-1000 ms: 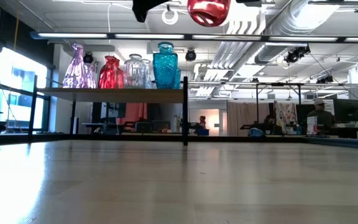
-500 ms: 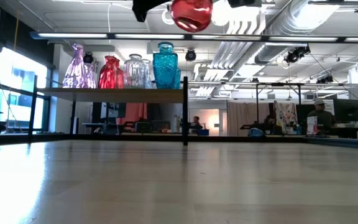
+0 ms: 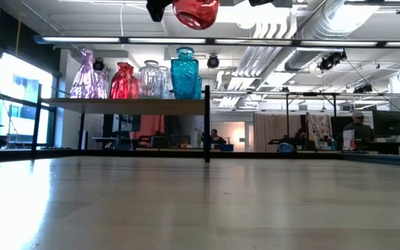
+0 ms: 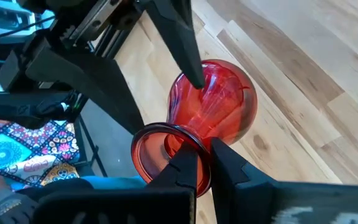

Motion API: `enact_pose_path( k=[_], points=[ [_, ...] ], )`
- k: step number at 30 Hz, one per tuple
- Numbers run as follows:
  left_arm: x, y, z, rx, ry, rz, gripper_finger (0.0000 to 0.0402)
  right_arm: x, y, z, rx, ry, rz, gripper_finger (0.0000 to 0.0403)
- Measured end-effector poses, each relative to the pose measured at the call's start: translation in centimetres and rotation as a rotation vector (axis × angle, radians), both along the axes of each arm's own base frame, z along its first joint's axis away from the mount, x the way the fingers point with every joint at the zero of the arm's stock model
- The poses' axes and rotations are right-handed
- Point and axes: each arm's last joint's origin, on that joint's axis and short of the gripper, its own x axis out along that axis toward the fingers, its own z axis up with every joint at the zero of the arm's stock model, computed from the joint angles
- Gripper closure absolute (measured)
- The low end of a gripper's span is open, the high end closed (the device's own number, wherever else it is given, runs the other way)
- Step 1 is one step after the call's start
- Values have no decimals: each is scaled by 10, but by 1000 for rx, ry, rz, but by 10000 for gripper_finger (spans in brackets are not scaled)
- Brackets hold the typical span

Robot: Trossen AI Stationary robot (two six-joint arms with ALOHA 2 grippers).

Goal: Sort vases onto shelf
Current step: Put the red vase on the shelf aligned with the other red vases

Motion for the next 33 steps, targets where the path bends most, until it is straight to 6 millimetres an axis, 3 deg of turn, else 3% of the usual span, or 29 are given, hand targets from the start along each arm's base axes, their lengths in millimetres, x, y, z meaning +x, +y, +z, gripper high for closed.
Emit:
enact_pose_path(
  k=[14, 24, 33],
  points=[
    [28, -2, -5, -11, -3, 18, 167, 8, 0, -7, 4, 13, -8, 403],
    [44, -3, -7, 1, 101, 26, 169, 7, 0, -8, 3, 20, -4, 403],
    [45, -4, -5, 5, 89, 20, 238, 7, 0, -8, 11, 20, 9, 403]
  ],
)
